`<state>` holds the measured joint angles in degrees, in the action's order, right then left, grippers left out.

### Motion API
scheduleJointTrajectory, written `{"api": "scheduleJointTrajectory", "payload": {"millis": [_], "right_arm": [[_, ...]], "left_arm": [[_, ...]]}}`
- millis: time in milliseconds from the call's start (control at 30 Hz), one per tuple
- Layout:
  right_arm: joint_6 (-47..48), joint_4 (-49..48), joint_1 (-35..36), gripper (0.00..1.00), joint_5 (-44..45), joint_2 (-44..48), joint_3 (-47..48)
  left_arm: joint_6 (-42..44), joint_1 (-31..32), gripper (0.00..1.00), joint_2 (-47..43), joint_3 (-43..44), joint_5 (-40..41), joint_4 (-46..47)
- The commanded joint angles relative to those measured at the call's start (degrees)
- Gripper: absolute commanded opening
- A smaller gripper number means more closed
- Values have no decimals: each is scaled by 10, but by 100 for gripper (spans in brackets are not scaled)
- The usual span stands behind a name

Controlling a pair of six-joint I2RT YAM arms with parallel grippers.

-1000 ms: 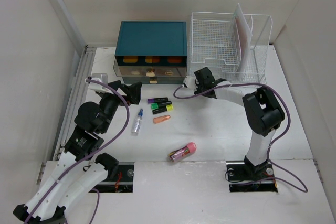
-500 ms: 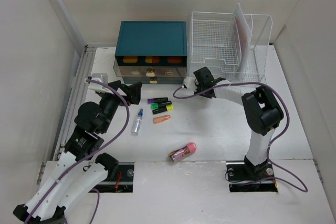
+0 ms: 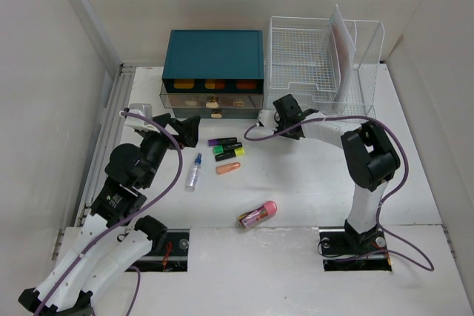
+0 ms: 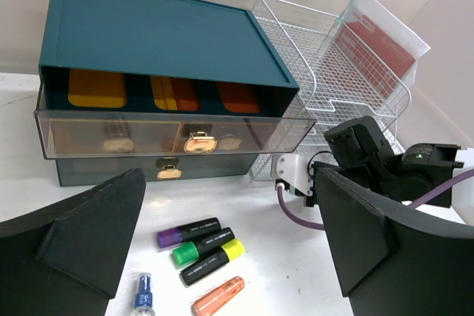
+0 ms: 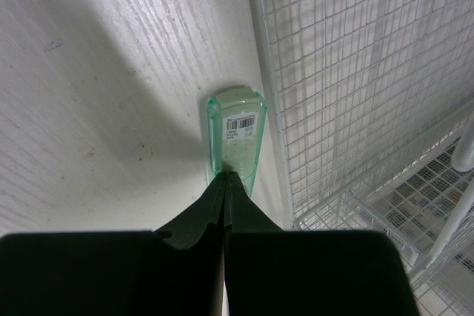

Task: Organize the desk

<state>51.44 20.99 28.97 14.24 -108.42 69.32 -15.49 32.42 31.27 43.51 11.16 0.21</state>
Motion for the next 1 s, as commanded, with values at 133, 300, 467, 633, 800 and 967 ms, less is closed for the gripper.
{"api": "scheduleJointTrajectory", "payload": {"millis": [133, 300, 467, 633, 800, 967], "right_arm": [[9, -3, 6, 0, -14, 11, 11], [3, -24, 12, 0, -19, 44, -7], [3, -17, 12, 0, 2, 51, 13], [14, -17, 7, 0, 12, 32, 13], [30, -51, 1, 0, 32, 26, 1], [42, -57, -10, 0, 37, 21, 1]], "left_arm": [[6, 1, 99, -7, -2, 4, 25], [6, 1, 99, -7, -2, 4, 25], [6, 1, 99, -7, -2, 4, 25], [6, 1, 99, -7, -2, 4, 25], [6, 1, 99, -7, -2, 4, 25], [6, 1, 99, -7, -2, 4, 25]]}}
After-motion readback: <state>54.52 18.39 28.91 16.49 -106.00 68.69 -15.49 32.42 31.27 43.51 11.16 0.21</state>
